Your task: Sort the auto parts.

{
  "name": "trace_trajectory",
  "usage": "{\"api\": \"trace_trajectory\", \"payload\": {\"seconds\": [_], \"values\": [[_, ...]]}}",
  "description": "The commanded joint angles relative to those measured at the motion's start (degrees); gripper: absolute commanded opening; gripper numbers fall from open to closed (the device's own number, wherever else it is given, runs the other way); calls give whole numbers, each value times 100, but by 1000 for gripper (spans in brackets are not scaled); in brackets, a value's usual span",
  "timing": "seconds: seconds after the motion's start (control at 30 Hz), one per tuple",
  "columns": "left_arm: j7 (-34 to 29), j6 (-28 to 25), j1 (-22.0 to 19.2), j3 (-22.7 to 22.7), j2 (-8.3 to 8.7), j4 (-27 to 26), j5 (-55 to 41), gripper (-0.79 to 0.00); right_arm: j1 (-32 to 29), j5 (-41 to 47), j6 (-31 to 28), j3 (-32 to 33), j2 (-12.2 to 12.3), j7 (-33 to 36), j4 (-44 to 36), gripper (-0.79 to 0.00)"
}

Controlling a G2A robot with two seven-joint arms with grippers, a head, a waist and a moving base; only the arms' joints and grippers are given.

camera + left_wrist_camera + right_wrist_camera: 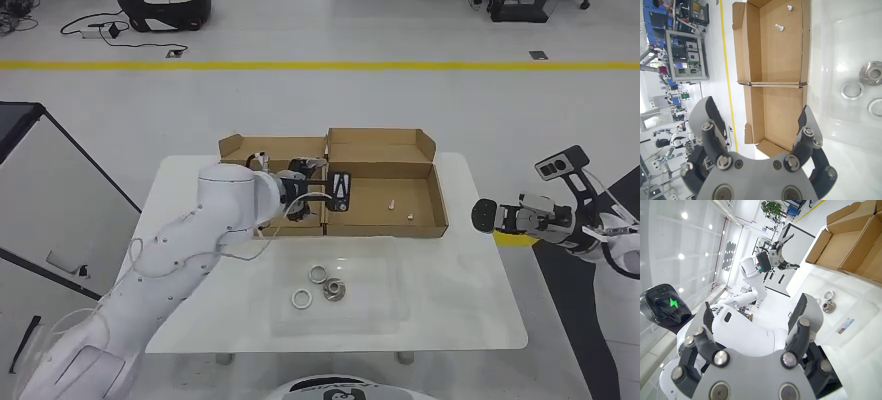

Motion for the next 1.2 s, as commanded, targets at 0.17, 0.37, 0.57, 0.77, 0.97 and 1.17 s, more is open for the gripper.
{"api": "trace_trajectory", "payload": {"seconds": [0.17,0.37,0.57,0.77,0.97,1.17], "values": [[-445,447,-347,707,147,170,-293,0,0,0,0,0,0,0,0,0],[-1066,1068,-833,1290,339,195,-1320,0,0,0,0,0,0,0,0,0],[-1707,1709,-1556,2028,539,154,-2409,0,0,0,0,0,0,0,0,0],[-2099,2101,-2187,2760,718,-34,-3190,0,0,0,0,0,0,0,0,0],[-2253,2256,-2425,3167,817,-269,-3659,0,0,0,0,0,0,0,0,0],[-2161,2164,-2257,3380,886,-471,-3628,0,0,0,0,0,0,0,0,0]]}}
